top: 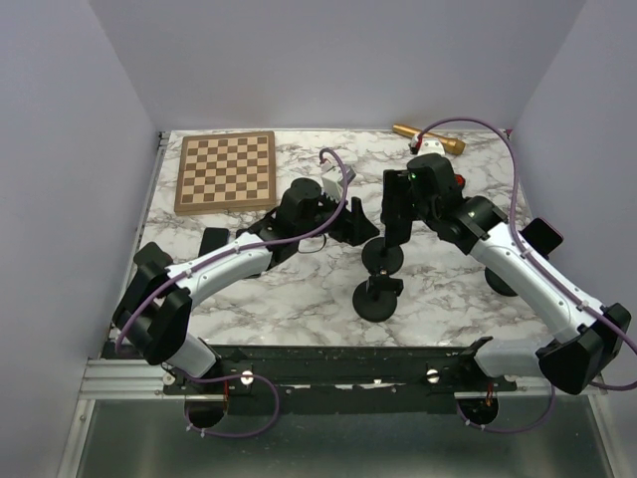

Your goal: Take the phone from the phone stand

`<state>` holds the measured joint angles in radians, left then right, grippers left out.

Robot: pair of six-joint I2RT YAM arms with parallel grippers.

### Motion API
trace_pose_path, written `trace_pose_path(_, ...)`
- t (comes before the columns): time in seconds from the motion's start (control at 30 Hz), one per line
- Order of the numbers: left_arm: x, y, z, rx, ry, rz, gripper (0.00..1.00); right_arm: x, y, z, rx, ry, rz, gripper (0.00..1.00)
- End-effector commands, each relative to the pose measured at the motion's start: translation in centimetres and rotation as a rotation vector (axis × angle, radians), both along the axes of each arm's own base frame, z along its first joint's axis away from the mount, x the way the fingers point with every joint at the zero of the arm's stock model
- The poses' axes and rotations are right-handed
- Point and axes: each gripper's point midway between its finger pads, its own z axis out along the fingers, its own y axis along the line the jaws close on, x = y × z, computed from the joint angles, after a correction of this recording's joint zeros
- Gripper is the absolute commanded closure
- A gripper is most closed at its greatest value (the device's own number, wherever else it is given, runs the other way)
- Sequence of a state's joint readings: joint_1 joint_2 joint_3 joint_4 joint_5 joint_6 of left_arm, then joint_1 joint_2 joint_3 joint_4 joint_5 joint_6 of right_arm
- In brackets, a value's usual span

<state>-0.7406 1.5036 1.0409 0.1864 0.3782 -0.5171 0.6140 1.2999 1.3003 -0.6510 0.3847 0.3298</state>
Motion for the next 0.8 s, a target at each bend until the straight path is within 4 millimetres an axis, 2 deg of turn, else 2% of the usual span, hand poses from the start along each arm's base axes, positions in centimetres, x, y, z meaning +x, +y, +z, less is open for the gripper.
trace_pose_path(0.0, -0.7, 0.4, 1.1, -0.027, -0.024, -0.017, 0.28, -0.5, -0.2, 1.7, 0.004, -0.039, 0.032, 0.02)
trace_pose_path(0.23, -0.9, 0.5, 1.3, -0.034, -0.024, -0.02, 0.28, -0.4, 0.0, 0.9, -0.018, -0.023, 0.051, 0.0)
trace_pose_path(0.33, -1.0, 0.6, 1.4, -0.034, -0.023, -0.019, 0.28, -0.3, 0.2, 0.5, -0.033, -0.019, 0.07, 0.03)
trace_pose_path(0.43, -1.1, 0.7, 1.5, -0.034, -0.028, -0.017, 0.24, -0.2, 0.5, -0.1, -0.048, -0.016, 0.1, 0.04)
trace_pose_path(0.63, -1.2, 0.8, 1.7, -0.033, -0.034, -0.016, 0.23, -0.1, 0.8, -1.1, -0.043, -0.002, 0.12, 0.14)
trace_pose_path(0.77, -1.2, 0.8, 1.8, -0.036, -0.034, -0.018, 0.23, 0.2, 0.5, -1.5, -0.039, 0.004, 0.111, 0.14)
